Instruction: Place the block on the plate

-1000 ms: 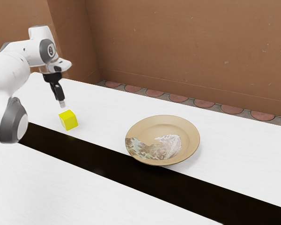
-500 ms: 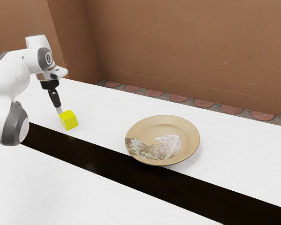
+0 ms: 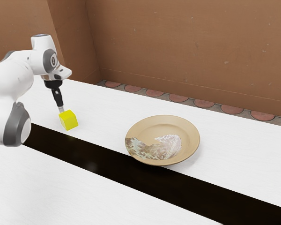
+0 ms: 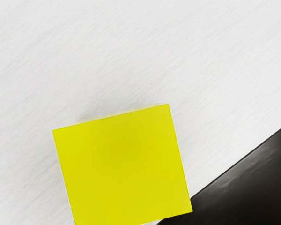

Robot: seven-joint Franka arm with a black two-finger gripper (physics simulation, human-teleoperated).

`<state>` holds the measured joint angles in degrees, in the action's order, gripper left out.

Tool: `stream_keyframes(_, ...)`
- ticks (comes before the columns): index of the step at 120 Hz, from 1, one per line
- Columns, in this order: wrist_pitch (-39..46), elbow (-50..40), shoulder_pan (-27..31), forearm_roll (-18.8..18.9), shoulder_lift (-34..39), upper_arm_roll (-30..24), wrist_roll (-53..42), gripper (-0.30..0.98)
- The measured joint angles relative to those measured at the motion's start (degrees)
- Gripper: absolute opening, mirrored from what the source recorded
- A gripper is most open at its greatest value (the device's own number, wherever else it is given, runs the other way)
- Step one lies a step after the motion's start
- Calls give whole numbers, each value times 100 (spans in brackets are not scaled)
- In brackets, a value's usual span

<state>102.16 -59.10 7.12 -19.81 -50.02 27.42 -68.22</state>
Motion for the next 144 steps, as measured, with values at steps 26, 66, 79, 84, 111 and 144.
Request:
stream_keyframes(26, 159, -57, 10, -110, -255, 0, 138, 69)
stream_keyframes(66, 292, -42, -9, -213, -582, 0, 382, 69)
stream_keyframes(79, 331, -8, -9, -225, -700, 2, 454, 69)
stream_keyframes(84, 347, 11, -9, -228, -721, 5, 480, 69)
stream_keyframes(111, 452, 123, -50, -228, -815, 16, 618, 66)
stream_keyframes(144, 493, 108, -79, -220, -813, 17, 802, 45)
